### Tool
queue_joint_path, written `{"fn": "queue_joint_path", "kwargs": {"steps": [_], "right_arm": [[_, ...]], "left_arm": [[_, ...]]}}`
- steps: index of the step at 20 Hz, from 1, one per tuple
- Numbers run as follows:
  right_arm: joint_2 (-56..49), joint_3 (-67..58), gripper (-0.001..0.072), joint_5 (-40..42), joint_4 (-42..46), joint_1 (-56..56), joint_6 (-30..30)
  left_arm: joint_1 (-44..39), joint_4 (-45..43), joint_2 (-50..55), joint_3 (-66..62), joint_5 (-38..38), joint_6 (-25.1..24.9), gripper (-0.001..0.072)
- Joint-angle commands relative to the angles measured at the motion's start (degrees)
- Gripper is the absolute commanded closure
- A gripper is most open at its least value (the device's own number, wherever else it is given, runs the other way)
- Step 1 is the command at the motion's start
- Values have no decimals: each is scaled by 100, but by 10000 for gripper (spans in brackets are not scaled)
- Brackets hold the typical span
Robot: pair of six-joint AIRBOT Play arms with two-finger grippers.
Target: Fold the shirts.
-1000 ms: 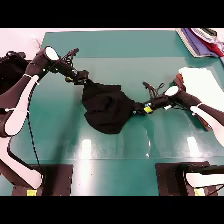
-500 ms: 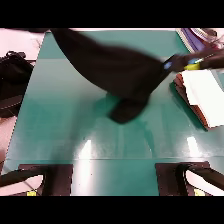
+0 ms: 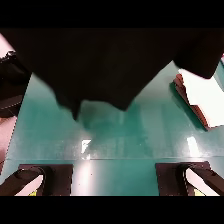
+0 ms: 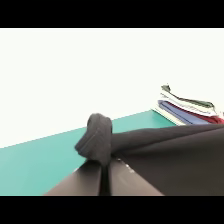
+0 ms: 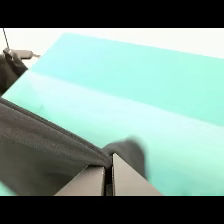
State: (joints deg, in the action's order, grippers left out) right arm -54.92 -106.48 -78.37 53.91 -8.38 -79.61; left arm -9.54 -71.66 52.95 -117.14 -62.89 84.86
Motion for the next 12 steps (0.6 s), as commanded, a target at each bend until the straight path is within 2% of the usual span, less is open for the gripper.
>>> {"fn": "queue_joint_path", "kwargs": {"steps": [1, 6, 8, 12], "right_arm": [[-590, -754, 695, -223, 50, 304, -297], [-2253, -1027, 694, -417, 1746, 1508, -780], [-3036, -1027, 694, -479, 1781, 1687, -800], [-4356, -1027, 694, -415, 1766, 1711, -800]], "left_arm": [[4, -66, 240, 157, -2, 4, 682], [4, -308, 1624, 997, -402, 13, 681], [7, -684, 2361, 1241, -601, 20, 681], [7, -796, 3711, 1467, -562, 20, 680]]}}
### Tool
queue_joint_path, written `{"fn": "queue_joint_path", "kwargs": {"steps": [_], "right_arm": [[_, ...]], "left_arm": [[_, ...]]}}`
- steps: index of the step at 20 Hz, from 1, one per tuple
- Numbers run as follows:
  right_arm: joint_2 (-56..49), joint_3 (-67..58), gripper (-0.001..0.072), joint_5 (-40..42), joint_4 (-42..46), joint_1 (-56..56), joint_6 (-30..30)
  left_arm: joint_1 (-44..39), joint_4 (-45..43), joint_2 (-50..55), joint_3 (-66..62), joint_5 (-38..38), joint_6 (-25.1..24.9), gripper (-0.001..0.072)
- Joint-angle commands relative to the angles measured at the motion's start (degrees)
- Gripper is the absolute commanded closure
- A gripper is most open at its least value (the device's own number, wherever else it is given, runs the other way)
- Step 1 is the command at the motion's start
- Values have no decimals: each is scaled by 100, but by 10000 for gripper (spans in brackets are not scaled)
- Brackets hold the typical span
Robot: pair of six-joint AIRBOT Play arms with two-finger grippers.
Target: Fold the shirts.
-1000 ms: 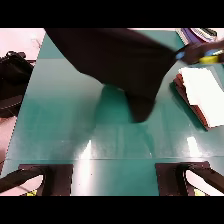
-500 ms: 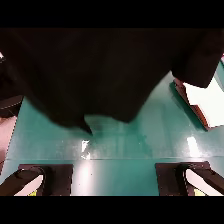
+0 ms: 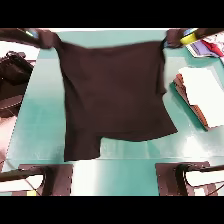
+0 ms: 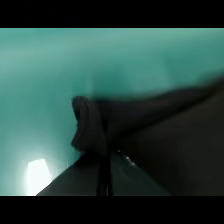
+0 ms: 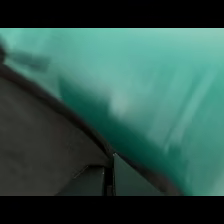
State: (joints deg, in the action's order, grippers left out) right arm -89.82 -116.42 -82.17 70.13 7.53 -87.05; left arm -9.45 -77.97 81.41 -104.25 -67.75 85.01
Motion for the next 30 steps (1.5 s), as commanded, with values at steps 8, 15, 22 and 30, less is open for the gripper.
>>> {"fn": "queue_joint_path", "kwargs": {"steps": [8, 15, 22, 30], "right_arm": [[-1375, 7, 325, -195, -1010, -216, 129], [278, 1849, 327, -238, -1510, -487, 804], [1436, 3045, 328, 507, -1513, -435, 901], [1530, 3112, 328, 181, -1504, -527, 901]], "left_arm": [[520, -142, 1123, 109, -667, 125, 218], [2127, 592, -898, 3432, -719, -188, 235], [2656, 2269, -1563, 6588, 610, -1362, 236], [1932, 2717, -1462, 6940, 1362, -1279, 263]]}}
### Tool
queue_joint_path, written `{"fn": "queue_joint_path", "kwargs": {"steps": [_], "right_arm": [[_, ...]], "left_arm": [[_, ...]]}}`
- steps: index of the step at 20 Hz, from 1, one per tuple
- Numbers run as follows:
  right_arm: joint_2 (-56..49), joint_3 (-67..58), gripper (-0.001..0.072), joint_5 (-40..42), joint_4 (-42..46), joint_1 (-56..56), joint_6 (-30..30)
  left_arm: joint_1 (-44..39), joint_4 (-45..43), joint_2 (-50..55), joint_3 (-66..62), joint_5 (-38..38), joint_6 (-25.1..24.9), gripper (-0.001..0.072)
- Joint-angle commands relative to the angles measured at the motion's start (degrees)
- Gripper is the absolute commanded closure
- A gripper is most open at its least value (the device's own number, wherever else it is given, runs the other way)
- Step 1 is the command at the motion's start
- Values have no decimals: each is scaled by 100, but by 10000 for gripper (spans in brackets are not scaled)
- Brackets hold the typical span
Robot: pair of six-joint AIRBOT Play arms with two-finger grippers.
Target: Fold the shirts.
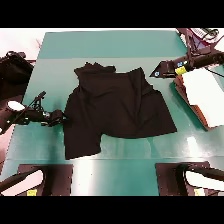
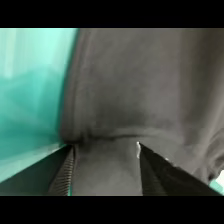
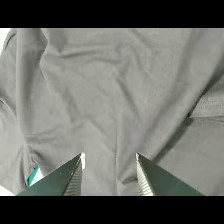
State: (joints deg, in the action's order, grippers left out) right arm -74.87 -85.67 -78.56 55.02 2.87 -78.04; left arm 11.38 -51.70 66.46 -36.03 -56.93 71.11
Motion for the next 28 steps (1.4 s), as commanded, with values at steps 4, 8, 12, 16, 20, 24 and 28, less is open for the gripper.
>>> {"fn": "queue_joint_path", "kwargs": {"steps": [4, 8, 12, 16, 20, 24, 28], "right_arm": [[138, 326, 328, -636, 417, -603, 4], [732, 2157, 326, -568, 841, -1709, 4], [1244, 4236, 154, -354, 903, -3182, 4], [1499, 5576, 223, 358, 348, -3934, 76], [1139, 5967, 262, 1019, -610, -3624, 267], [981, 5956, 616, 1853, -944, -2756, 271], [1794, 5453, 692, 1849, -925, -2312, 420]], "left_arm": [[-151, 68, 33, -280, -42, 87, 681], [-151, 20, 31, -911, -579, 83, 681], [-151, -26, 31, -1062, -627, 83, 681], [-151, -26, 31, -1062, -612, 85, 681], [-151, -26, 31, -1062, -616, 85, 681], [-151, -26, 22, -1097, -713, 83, 681], [-133, -72, -835, -1449, -695, 232, 682]]}}
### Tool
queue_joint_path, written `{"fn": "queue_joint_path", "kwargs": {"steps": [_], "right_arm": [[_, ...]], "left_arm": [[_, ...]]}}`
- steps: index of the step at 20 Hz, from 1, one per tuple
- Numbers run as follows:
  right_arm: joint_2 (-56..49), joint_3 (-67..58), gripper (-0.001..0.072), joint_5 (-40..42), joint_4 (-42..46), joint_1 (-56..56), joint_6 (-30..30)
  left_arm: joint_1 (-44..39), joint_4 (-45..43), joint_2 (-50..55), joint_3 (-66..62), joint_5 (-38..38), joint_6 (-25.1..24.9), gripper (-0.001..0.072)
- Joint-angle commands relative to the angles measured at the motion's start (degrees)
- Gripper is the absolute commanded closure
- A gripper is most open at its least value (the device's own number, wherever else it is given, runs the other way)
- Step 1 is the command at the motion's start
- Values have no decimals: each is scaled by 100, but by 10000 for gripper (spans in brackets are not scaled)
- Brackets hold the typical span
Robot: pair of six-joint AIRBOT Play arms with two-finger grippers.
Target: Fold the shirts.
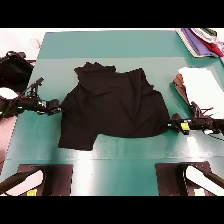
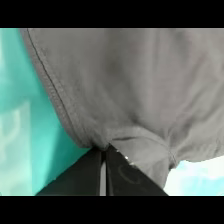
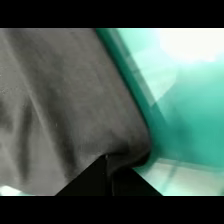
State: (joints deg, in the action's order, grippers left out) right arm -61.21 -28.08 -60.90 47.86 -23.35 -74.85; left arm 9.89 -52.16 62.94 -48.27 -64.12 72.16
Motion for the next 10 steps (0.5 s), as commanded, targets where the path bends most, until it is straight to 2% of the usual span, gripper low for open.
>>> {"fn": "queue_joint_path", "kwargs": {"steps": [1, 4, 6, 10], "right_arm": [[680, -691, 692, -81, -216, 304, 101], [1349, -2472, 692, -566, -225, 304, 96], [1690, -3845, 692, -682, -201, 302, 81], [1965, -6304, 692, -874, 240, -50, -195]], "left_arm": [[15, -87, -811, -487, 9, 245, 682], [15, -153, -1816, -1851, 57, 570, 682], [15, -216, -2269, -3069, 70, 603, 682], [15, -1016, -2490, -5685, 24, 1130, 682]]}}
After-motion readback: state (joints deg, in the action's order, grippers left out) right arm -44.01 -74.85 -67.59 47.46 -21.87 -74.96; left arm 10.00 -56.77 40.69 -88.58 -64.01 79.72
